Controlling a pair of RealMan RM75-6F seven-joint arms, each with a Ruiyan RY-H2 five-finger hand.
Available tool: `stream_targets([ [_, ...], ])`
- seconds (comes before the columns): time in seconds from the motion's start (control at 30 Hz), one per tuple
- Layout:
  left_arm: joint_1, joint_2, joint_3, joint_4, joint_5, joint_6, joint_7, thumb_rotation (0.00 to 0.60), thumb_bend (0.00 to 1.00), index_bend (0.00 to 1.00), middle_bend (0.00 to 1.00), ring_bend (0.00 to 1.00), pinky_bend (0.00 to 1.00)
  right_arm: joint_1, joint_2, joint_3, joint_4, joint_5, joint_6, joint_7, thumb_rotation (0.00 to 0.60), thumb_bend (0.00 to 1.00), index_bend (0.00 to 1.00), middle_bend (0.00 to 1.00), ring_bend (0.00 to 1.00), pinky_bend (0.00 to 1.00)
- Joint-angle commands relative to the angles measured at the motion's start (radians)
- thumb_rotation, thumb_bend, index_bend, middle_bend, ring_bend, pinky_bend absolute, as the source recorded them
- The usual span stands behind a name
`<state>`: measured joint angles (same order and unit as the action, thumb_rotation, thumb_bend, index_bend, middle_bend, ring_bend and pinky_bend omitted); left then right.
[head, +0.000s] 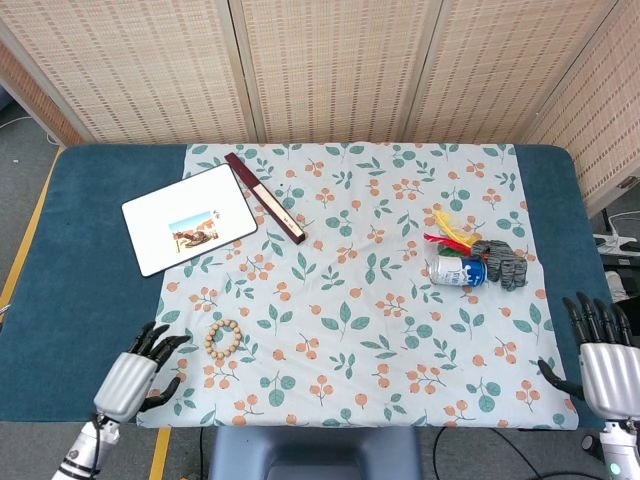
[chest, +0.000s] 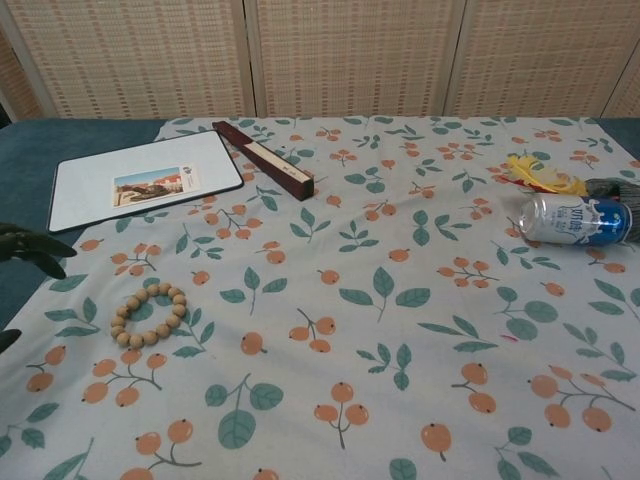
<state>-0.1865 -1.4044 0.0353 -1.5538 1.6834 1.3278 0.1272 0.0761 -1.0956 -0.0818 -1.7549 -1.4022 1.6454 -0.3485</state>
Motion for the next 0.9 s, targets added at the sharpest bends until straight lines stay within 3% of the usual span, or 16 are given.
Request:
stream_targets([
  [0.03, -0.047, -0.101, -0.032, 0.058, -0.047, -0.068, 0.094, 0.600, 0.45, 0.18, 0.30, 0.11, 0.04, -0.006, 0.005, 0.009, -0.001, 0.002, -0.010, 0.010, 0.419, 0.15, 0.00, 0.00, 0.00, 0.00],
  [0.43, -0.086, -0.284, -0.039, 0.287, -0.066, -0.086, 0.306, 0.600, 0.45, 0.33, 0.33, 0.14, 0.04, -0.022, 0.026, 0.033, -0.014, -0.004, -0.058, 0.031, 0.418, 0.15, 0.00, 0.00, 0.00, 0.00],
  [0.73, -0.093, -0.327, -0.031, 0.364, -0.093, -0.097, 0.380, 0.600, 0.45, 0.38, 0.40, 0.19, 0.04, -0.031, 0.036, 0.046, -0.022, -0.013, -0.084, 0.046, 0.419, 0.15, 0.00, 0.00, 0.00, 0.00],
  [0.9, -0.097, -0.348, -0.035, 0.388, -0.097, -0.080, 0.400, 0.600, 0.45, 0.48, 0.49, 0.25, 0.04, -0.037, 0.039, 0.050, -0.025, -0.020, -0.095, 0.050, 0.419, 0.15, 0.00, 0.00, 0.00, 0.00],
])
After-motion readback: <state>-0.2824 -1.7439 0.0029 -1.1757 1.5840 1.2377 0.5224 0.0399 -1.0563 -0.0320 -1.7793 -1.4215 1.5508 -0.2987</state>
